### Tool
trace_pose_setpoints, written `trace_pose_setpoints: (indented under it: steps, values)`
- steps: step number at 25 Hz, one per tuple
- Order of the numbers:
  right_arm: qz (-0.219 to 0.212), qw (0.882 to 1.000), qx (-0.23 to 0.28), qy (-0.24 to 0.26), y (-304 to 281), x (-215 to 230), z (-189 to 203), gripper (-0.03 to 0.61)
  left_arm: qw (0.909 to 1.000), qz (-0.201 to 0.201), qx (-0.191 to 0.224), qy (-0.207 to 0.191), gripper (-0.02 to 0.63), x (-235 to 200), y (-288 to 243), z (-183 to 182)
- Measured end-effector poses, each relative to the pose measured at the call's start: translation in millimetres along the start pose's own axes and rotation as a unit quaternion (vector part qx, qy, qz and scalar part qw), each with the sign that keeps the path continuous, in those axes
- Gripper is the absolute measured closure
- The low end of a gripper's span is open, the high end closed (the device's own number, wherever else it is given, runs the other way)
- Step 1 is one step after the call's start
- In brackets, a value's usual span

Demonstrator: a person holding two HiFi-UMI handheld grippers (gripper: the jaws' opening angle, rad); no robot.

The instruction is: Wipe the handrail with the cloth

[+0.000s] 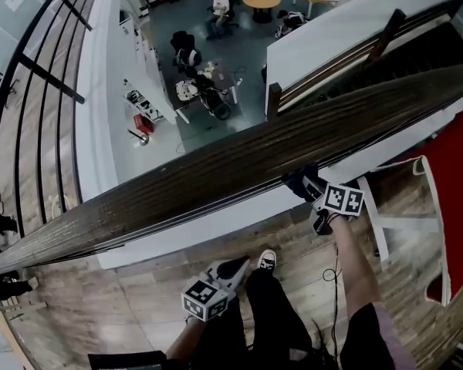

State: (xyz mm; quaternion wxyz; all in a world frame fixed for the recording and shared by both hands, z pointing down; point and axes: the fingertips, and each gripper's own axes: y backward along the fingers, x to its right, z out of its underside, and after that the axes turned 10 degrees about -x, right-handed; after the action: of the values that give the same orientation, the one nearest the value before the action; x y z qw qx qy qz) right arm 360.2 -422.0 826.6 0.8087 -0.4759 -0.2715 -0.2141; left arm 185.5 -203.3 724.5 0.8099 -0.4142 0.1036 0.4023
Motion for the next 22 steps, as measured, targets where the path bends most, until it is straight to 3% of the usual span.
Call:
trace_pose_setpoints:
  steps: [8,15,22]
  values:
    - [0.05,0.998,0.021,-0.002,50.0,83.5,-59.3,0.474,0.9997,0.019,-0.01,-0.011,0.612,20.9,-41.0,-18.9]
    - [0.096,0.995,0.033,-0.011,82.4,134.8,-94.9,0.474,0.9993,0.006,-0.037,-0.011,0.612,18.3,-46.4,-13.5]
    - [0.092,0.994,0.047,-0.019,85.4,124.5,-85.8,0.474,0.9998,-0.001,-0.022,-0.003,0.612,1.9,-30.4,-3.3]
